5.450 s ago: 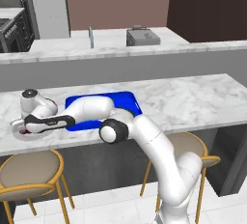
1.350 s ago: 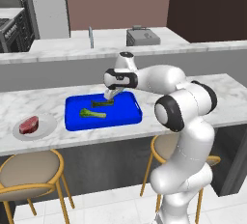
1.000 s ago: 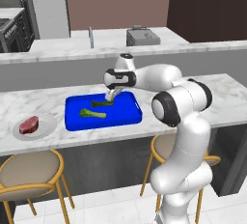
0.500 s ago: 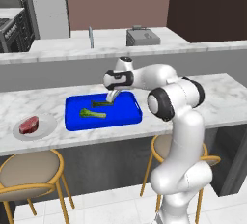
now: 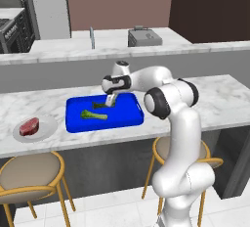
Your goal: Create a steak meal by picking up the steak and asparagus from the tray and placing them on the plate. Leave the celery on the tray.
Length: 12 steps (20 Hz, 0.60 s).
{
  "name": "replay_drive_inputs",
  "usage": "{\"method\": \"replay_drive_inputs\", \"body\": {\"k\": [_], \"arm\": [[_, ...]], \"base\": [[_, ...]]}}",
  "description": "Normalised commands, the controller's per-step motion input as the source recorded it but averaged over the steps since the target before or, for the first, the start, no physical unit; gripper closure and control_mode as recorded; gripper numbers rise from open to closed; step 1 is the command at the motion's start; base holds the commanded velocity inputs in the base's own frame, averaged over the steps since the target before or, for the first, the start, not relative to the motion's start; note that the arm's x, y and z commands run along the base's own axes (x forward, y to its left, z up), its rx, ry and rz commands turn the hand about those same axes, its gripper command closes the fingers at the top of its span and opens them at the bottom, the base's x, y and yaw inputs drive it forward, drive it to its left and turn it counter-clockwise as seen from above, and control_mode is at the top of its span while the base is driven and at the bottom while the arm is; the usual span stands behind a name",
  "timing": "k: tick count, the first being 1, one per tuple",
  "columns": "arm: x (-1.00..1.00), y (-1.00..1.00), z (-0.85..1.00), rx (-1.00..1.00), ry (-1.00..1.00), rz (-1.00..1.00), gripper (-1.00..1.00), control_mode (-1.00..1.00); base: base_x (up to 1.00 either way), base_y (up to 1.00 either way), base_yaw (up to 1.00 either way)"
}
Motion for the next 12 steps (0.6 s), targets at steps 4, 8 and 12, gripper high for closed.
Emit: {"method": "replay_drive_inputs", "body": {"k": [4,8,12], "arm": [[0.29,0.15,-0.21,-0.03,0.00,0.03,-1.00,-1.00],[0.30,0.12,-0.22,-0.03,0.00,0.03,-1.00,-1.00],[0.31,0.10,-0.25,-0.02,0.00,0.03,-1.00,-1.00]], "base": [[0.00,0.00,0.00],[0.00,0.00,0.00],[0.00,0.00,0.00]]}}
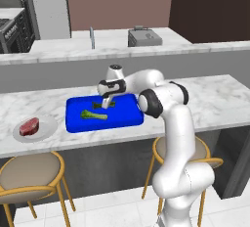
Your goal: Create a steak meal by picking up the steak and asparagus from the tray and placing them on the plate. Leave the celery on the tray.
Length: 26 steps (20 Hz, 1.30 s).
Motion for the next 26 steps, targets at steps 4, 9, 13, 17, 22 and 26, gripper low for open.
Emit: {"method": "replay_drive_inputs", "body": {"k": [4,9,13,17,22,26], "arm": [[0.33,0.04,-0.23,-0.01,0.00,0.04,-1.00,-1.00],[0.35,0.00,-0.18,0.00,0.00,0.04,-1.00,-1.00],[0.34,0.03,-0.22,0.00,0.00,0.04,-1.00,-1.00],[0.29,0.04,-0.28,-0.01,0.00,0.04,-1.00,-1.00],[0.19,0.09,-0.33,-0.02,0.01,0.04,1.00,-1.00],[0.00,0.00,-0.07,0.00,0.00,0.01,1.00,-1.00]], "base": [[0.00,0.00,0.00],[0.00,0.00,0.00],[0.00,0.00,0.00],[0.00,0.00,0.00],[0.00,0.00,0.00],[0.00,0.00,0.00]]}}
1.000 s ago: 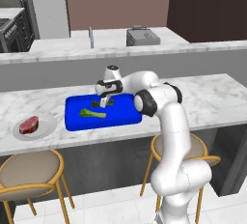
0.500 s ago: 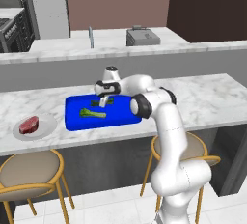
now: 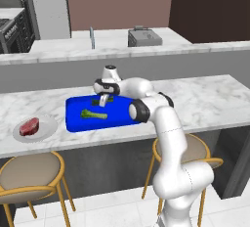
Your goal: Create a steak meal by picking up the steak and asparagus from the tray and placing them on the plate. Leave the celery on the tray.
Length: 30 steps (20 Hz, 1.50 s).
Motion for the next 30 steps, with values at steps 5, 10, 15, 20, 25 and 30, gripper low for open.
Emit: {"method": "replay_drive_inputs", "body": {"k": [5,10,15,20,25,30], "arm": [[-0.27,0.06,0.00,0.00,-0.03,0.00,1.00,-1.00],[-0.74,0.43,0.03,-0.04,-0.12,0.00,1.00,-1.00],[-0.49,0.35,0.44,-0.01,-0.03,0.00,1.00,-1.00],[-0.38,0.37,0.66,0.00,0.00,0.00,1.00,-1.00],[-0.33,0.42,0.32,0.00,0.04,0.00,1.00,-1.00],[-0.41,0.48,0.01,0.00,0.07,-0.02,1.00,-1.00]], "base": [[0.00,0.00,0.00],[0.00,0.00,0.00],[0.00,0.00,0.00],[0.00,0.00,0.00],[0.00,0.00,0.00],[0.00,0.00,0.00]]}}
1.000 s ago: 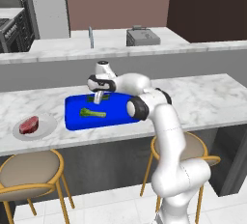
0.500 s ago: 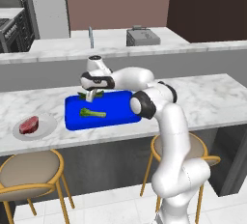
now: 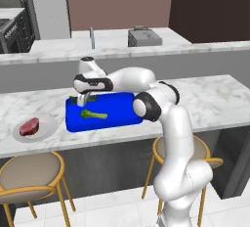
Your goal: Create a steak meal by picking up the steak and asparagus from the tray and placing them on the plate. Leave the celery on the tray.
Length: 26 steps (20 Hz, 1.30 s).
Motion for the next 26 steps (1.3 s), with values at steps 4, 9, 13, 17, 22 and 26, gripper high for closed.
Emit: {"method": "replay_drive_inputs", "body": {"k": [4,9,13,17,22,26], "arm": [[-0.41,0.56,0.00,0.00,0.07,-0.13,1.00,-1.00],[-0.28,0.50,0.08,0.02,0.07,-0.22,1.00,-1.00],[-0.19,0.49,0.03,0.00,0.02,-0.30,1.00,-1.00],[-0.08,0.51,0.00,0.00,0.00,-0.34,1.00,-1.00],[0.00,0.53,0.00,0.00,0.01,-0.34,1.00,-1.00],[0.00,0.50,0.00,0.00,0.05,-0.34,1.00,-1.00]], "base": [[0.00,0.00,0.00],[0.00,0.00,0.00],[0.00,0.00,0.00],[0.00,0.00,0.00],[0.00,0.00,0.00],[0.00,0.00,0.00]]}}
